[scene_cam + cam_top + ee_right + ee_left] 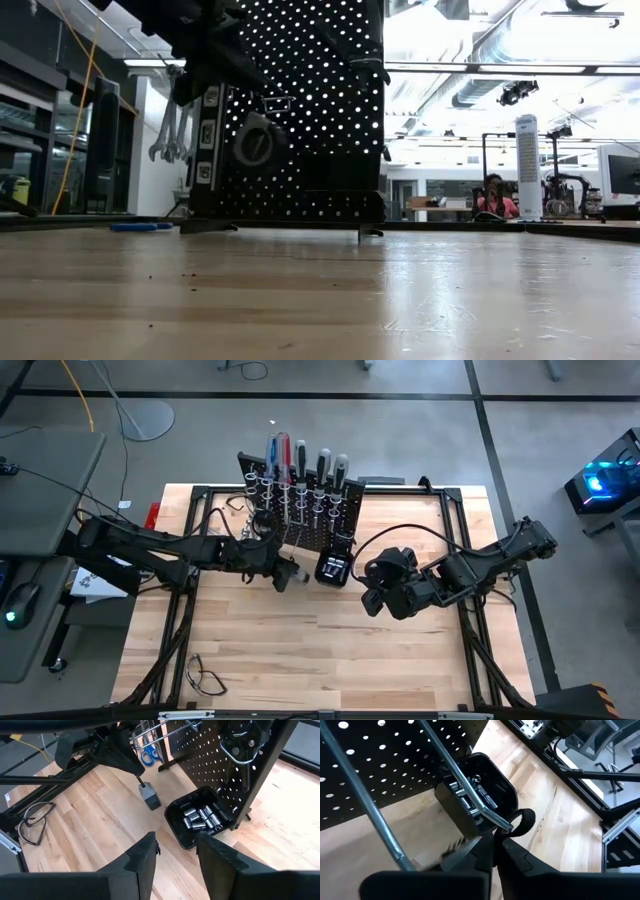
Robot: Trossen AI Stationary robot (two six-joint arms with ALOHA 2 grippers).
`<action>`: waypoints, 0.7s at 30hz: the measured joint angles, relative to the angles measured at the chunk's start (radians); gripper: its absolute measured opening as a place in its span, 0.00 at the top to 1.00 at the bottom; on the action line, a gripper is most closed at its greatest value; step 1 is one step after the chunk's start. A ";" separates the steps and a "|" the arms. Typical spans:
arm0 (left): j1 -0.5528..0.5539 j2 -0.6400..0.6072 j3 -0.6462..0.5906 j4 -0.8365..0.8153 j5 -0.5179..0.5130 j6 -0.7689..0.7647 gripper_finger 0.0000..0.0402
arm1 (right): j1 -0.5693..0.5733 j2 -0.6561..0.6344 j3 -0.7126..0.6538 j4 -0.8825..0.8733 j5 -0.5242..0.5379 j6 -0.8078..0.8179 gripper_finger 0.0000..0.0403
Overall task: Hang tools onto peg board
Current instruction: Hang the gray tape measure on the pegboard
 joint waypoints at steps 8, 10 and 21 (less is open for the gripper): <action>0.001 -0.052 -0.002 -0.004 0.038 -0.034 0.90 | 0.003 0.000 0.000 0.000 -0.001 0.002 0.67; 0.000 -0.067 -0.002 -0.012 0.027 -0.032 0.90 | 0.003 0.000 0.000 0.000 -0.001 0.002 0.67; -0.116 -0.069 -0.003 -0.032 0.175 -0.085 0.90 | 0.003 0.000 0.000 -0.002 -0.049 -0.009 0.67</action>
